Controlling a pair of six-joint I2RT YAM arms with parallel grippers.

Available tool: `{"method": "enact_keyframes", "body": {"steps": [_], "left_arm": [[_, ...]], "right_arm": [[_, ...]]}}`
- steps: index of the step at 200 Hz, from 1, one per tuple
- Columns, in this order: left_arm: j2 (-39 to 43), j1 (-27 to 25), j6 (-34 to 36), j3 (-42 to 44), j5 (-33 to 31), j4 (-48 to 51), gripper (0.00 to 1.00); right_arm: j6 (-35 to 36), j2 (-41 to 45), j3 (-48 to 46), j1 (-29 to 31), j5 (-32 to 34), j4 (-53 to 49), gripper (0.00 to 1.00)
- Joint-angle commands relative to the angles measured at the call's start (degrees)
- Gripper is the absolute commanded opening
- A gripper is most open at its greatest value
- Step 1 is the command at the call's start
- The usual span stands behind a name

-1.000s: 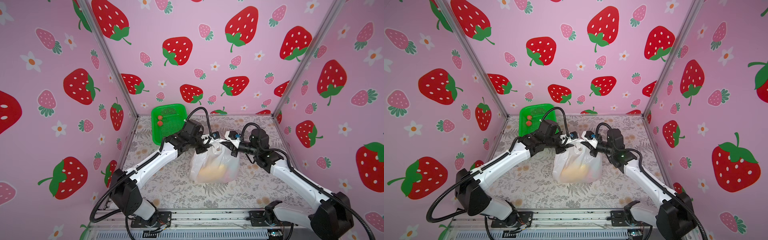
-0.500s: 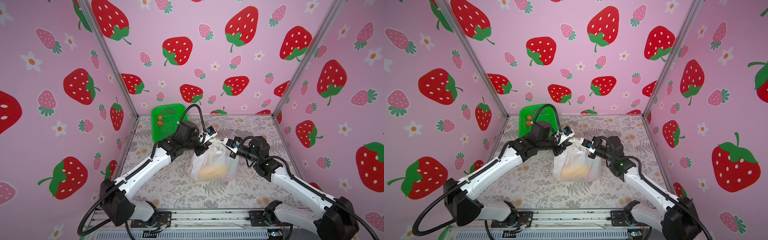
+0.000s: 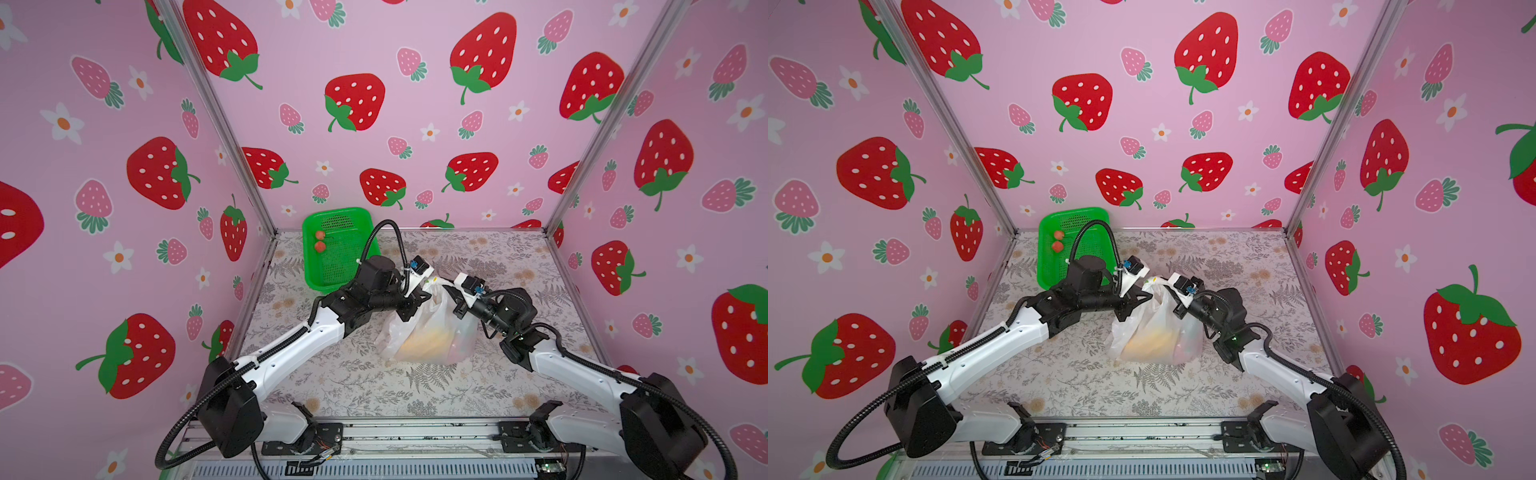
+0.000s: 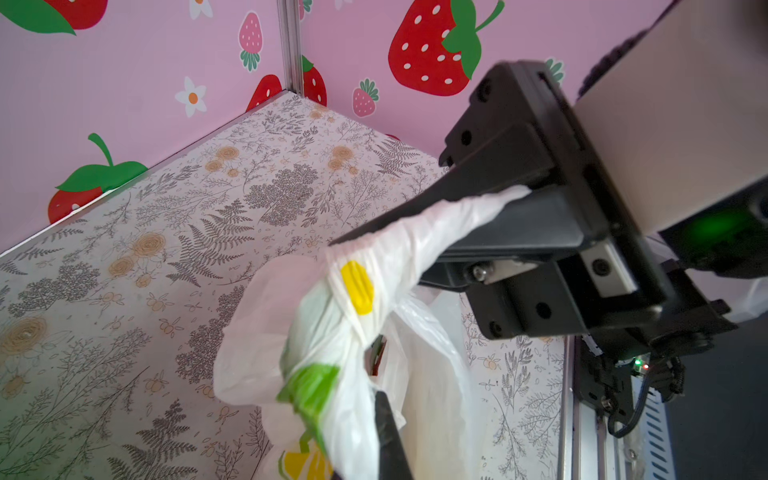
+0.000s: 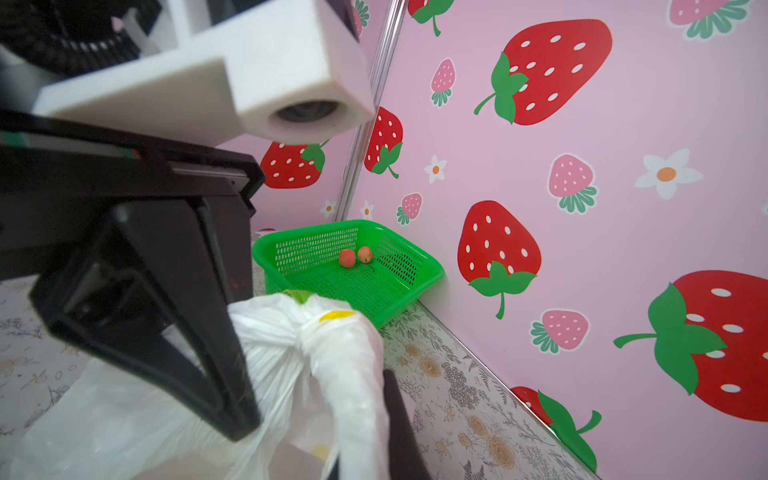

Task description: Place the fake fruits into the plastic bag and tie a complex knot

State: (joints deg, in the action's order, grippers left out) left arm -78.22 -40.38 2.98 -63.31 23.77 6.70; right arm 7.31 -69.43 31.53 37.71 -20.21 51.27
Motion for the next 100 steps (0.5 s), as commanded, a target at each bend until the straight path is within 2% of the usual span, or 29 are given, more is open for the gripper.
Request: {"method": "enact_keyframes", "body": {"steps": [1, 24, 30, 59, 79, 100], "left_arm": [[2.01, -2.03, -6.52, 0.74, -0.13, -9.14, 0.01], [1.13, -3.62, -9.00, 1.22, -0.57, -13.47, 0.05], [0.69, -4.03, -9.19, 1.10, -0.65, -14.13, 0.12], [-0.86, -4.95, -9.27, 0.21, 0.89, -16.15, 0.29], [0.44, -4.73, -4.03, -0.21, 1.46, -12.19, 0.38], [2.88, -4.61, 4.26, -0.71, 2.49, -5.18, 0.45]], "right_arm": [[-9.24, -1.29, -0.38, -0.13, -0.54, 12.85, 0.00], [-13.25, -3.13, -0.37, -0.19, -2.55, 17.40, 0.00], [-13.62, -3.70, -0.17, -0.31, -3.59, 18.23, 0.00], [-15.49, -5.10, 1.15, -3.68, -12.37, 19.34, 0.00], [-16.15, -5.41, 1.30, -6.82, -19.47, 20.56, 0.00], [-13.20, -6.10, 2.62, -8.79, -28.12, 18.17, 0.00]]}}
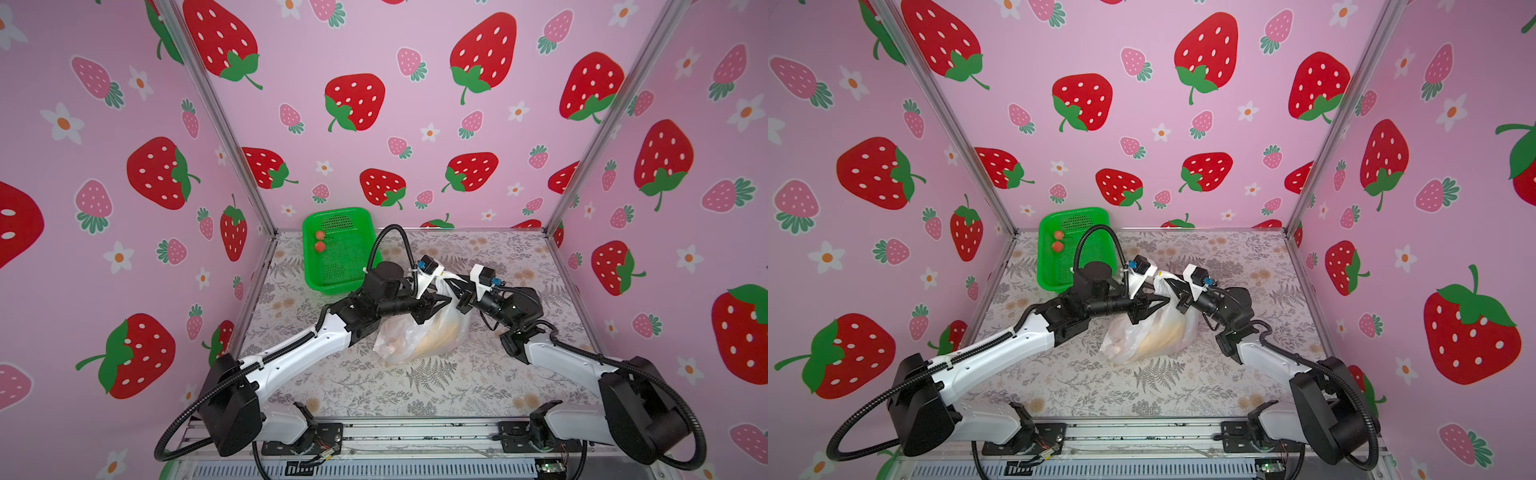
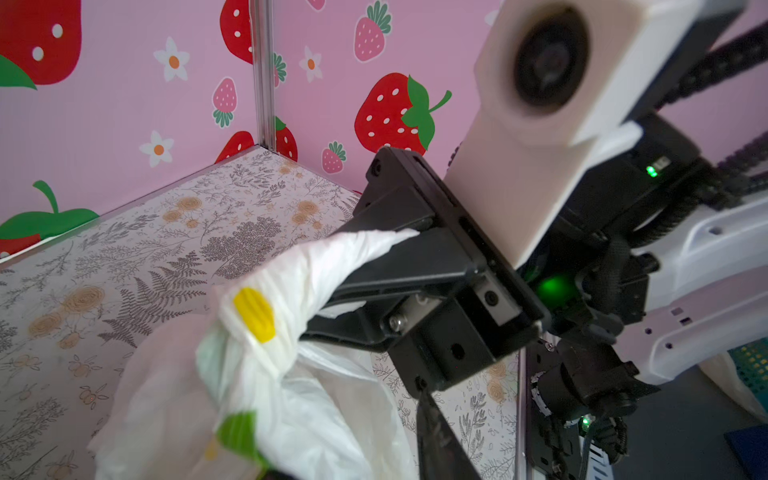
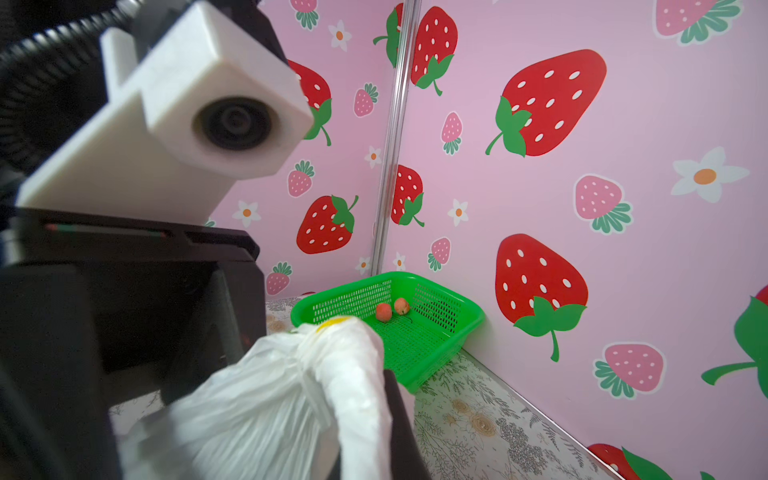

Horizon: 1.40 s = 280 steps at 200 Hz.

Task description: Place the fake fruits into the plastic bag and tie a complex knot

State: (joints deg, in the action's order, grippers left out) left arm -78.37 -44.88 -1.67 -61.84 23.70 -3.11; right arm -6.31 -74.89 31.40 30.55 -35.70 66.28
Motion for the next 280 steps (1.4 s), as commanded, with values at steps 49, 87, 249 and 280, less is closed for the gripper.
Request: {"method": "enact_keyframes", "body": {"steps": [49, 87, 249, 280], "left_arm": [[9.66, 3.98, 20.80, -2.79, 5.00, 17.93, 0.61], [13.63, 12.27, 20.11, -0.52, 7.16, 15.80, 0.65], [-2.47, 11.22, 27.37, -2.46, 10.69, 12.02, 0.62], [-3.67, 9.41, 23.91, -1.44, 8.56, 8.62, 0.59]], "right_arm": [[8.91, -1.19, 6.74, -3.83, -23.10, -8.85, 0.00], [14.25, -0.13, 8.68, -3.83, -24.56, -16.97, 0.00], [9.77, -3.03, 10.70, -2.08, -14.44, -8.22, 0.00], [6.59, -4.12, 11.37, -2.07, -16.03, -3.68, 0.00]]}}
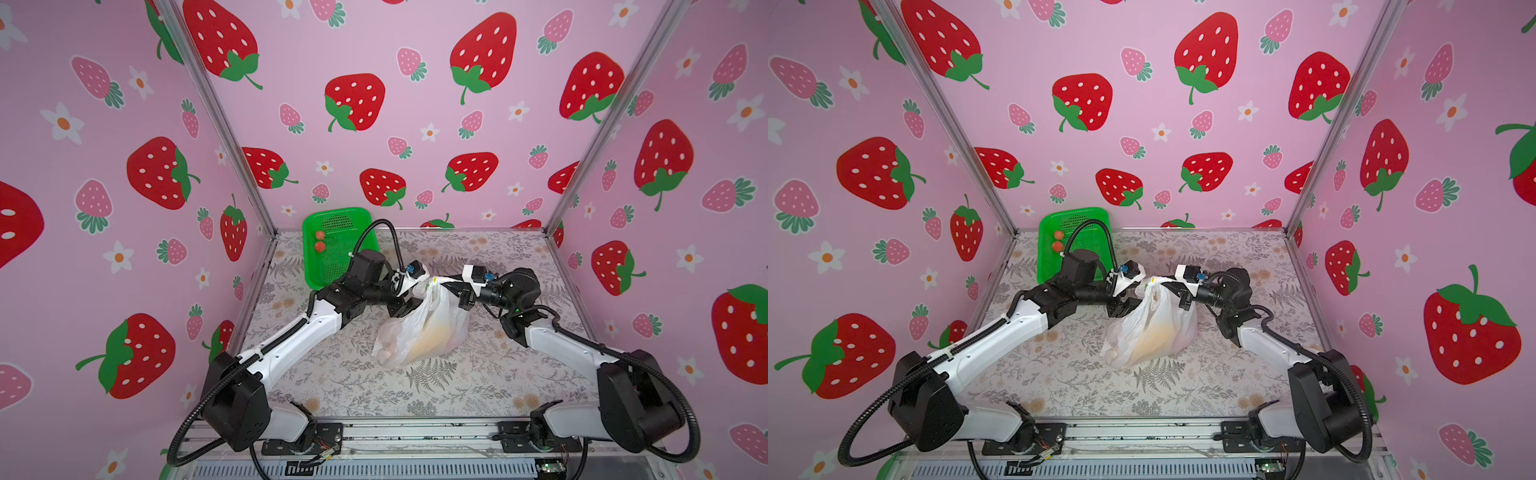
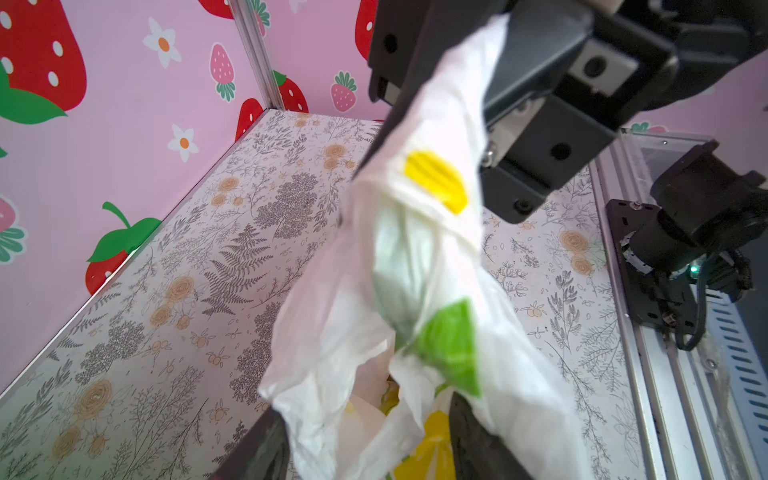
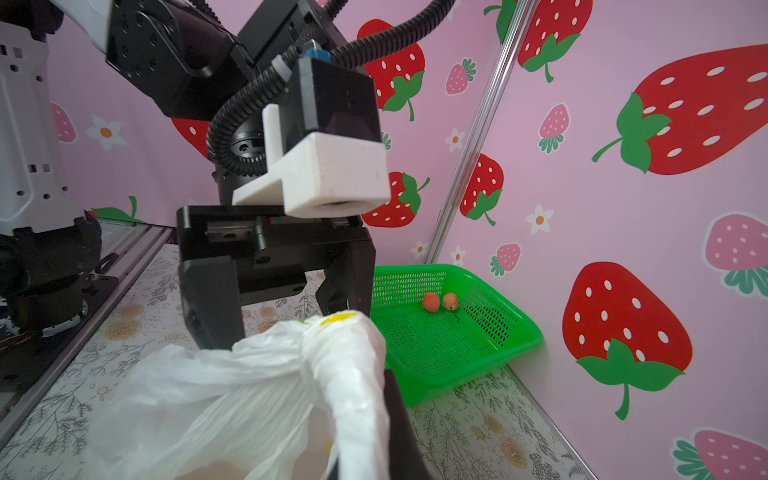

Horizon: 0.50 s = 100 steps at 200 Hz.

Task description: Place the fake fruits into the plastic bag and tie a complex knot

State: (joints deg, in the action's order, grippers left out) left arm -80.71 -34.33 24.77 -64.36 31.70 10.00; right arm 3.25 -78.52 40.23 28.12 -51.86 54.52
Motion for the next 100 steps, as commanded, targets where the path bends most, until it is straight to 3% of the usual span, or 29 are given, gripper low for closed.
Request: {"method": "enact_keyframes", "body": {"steps": [1, 59, 100], "left_arm": [[-1.40, -1.21, -2.72, 1.08, 0.56, -4.66, 0.58], [-2.26, -4.06, -12.08, 4.93, 1.55, -16.65, 0.58], [-2.93, -4.07, -13.17, 7.45, 1.58, -22.04, 0.61]], "right_arm": [[-3.06, -0.49, 2.51, 0.36, 0.11, 8.24, 0.00], [-10.39, -0.20, 2.76, -0.04, -5.08, 13.71, 0.00], [-15.49, 0.39, 0.05, -0.09, -5.07, 19.34, 0.00]]}}
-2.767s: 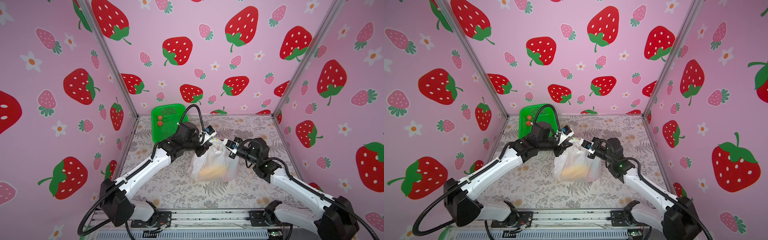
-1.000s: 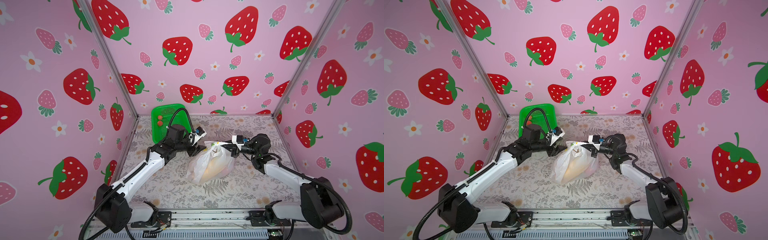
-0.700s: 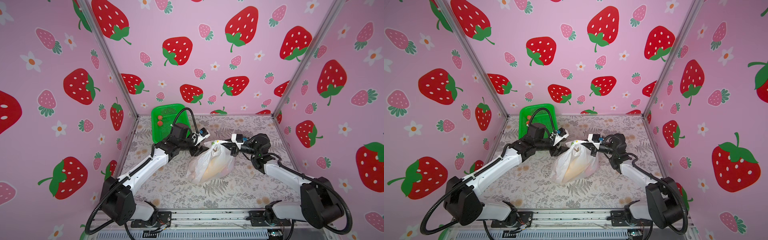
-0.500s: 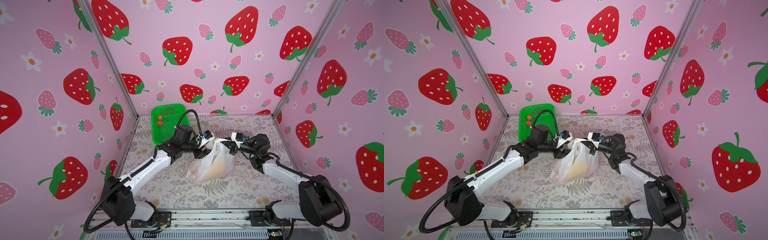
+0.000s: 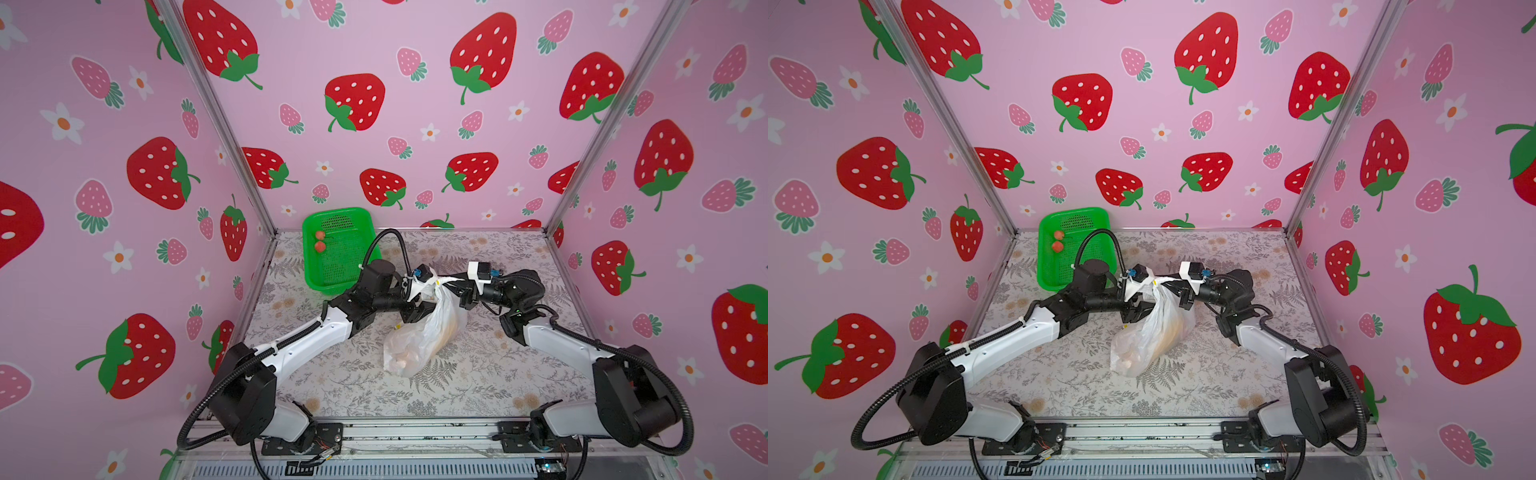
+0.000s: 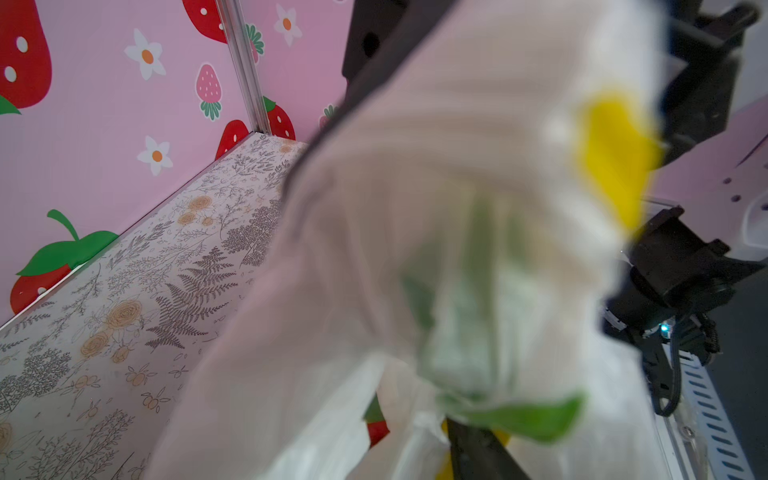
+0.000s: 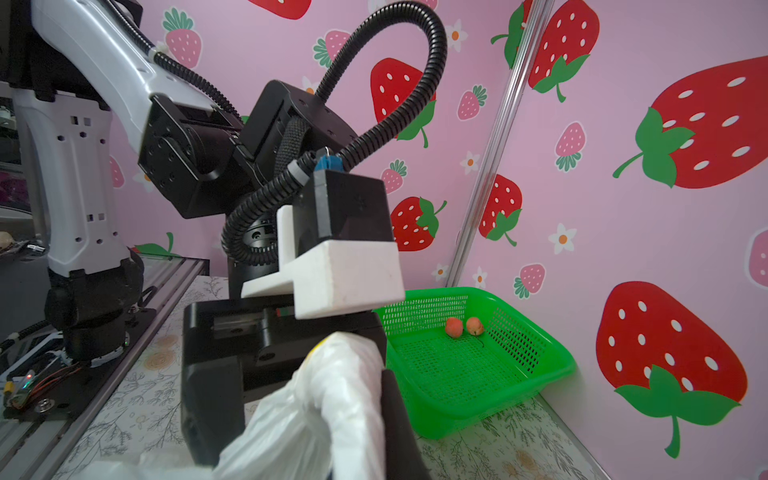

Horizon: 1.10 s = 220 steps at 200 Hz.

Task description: Place the fake fruits into the plastic bag and tie a complex knot

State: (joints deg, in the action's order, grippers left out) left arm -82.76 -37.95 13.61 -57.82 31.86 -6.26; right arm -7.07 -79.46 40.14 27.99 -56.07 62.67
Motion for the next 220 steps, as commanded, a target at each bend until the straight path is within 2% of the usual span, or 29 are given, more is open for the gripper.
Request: {"method": "enact_keyframes", "body": {"steps": [1, 20, 63, 113, 151, 183, 220], "left_arm": [[-0.89, -0.45, -2.00, 0.98, 1.48, -5.87, 0.61], [-0.62, -0.31, -2.13, 2.03, 2.11, -7.12, 0.62], [3.30, 1.77, 0.90, 3.34, 2.76, -3.59, 0.67], [7.69, 5.89, 6.40, 1.54, 6.12, 6.56, 0.75], [10.45, 8.37, 9.20, -0.26, 6.55, 10.88, 0.77], [11.31, 10.37, 9.82, -2.30, 7.96, 12.58, 0.71], [10.16, 10.53, 10.42, -4.93, 10.30, 14.79, 0.48]], "right_arm": [[-5.38, 1.28, 0.08, 0.00, -0.82, 11.44, 0.00], [-7.12, 0.84, -1.12, 0.01, -1.14, 13.97, 0.00], [-4.41, 0.80, -1.39, -0.06, -3.29, 9.82, 0.00], [0.62, 1.67, -0.54, -0.05, -4.46, 2.57, 0.00], [1.23, 1.61, 0.13, -0.04, -5.10, 1.05, 0.00], [2.17, 2.20, 0.48, -0.06, -4.92, -0.49, 0.00], [2.76, 2.25, 0.90, -0.05, -4.75, -1.67, 0.00]]}}
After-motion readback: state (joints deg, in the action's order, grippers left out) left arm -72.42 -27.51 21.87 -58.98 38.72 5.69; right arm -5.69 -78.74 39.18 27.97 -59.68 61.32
